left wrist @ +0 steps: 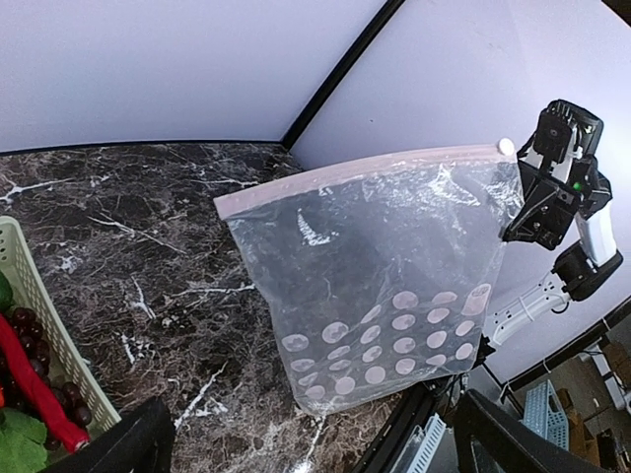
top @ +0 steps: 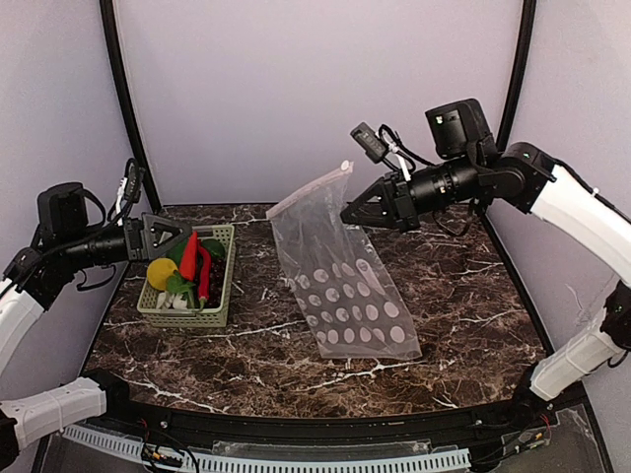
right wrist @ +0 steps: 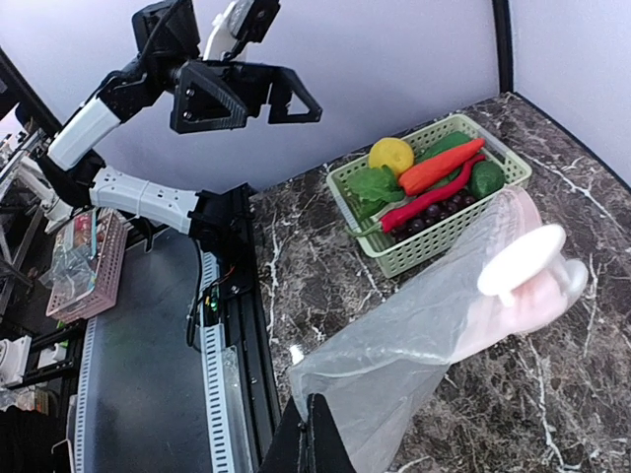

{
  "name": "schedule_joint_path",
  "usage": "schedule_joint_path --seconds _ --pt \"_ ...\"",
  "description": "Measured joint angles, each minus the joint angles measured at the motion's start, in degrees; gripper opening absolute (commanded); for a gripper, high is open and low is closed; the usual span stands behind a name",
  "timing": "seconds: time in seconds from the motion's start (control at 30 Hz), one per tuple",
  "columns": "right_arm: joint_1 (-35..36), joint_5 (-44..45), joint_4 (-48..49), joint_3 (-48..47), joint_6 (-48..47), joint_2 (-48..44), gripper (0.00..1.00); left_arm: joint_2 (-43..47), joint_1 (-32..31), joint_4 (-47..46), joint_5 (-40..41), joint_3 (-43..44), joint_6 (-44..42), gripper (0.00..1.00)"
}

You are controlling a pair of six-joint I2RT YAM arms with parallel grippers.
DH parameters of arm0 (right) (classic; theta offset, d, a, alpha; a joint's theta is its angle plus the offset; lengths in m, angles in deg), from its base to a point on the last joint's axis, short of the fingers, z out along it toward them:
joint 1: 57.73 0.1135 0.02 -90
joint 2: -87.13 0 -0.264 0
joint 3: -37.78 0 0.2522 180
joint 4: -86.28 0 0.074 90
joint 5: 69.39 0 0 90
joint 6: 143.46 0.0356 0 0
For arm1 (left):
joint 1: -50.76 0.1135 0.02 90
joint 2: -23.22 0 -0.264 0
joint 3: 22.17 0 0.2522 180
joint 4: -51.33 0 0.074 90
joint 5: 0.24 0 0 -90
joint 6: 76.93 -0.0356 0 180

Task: Place the food in the zip-top bag and seal the zipper
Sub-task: Pick up the zipper food storage bag from the center of the board, then pass from the right arm to the left

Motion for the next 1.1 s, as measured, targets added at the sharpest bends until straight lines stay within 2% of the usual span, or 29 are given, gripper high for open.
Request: schedule_joint_path --seconds 0.5,0.93,1.1 --pt "13.05 -2.27 -5.42 -3.13 0.28 8.85 0.00 -3.89 -13.79 -8.17 -0.04 -0.15 4.55 1.00" --pt "14.03 -7.21 -5.14 -3.56 0.76 8.87 0.00 -8.70 -22.47 -13.86 -2.78 -0.26 4.70 1.00" --pt "14.03 -8.02 -4.66 -3.39 1.51 8.83 0.00 -9.20 -23.78 -16.85 -5.81 -0.85 4.92 1.00"
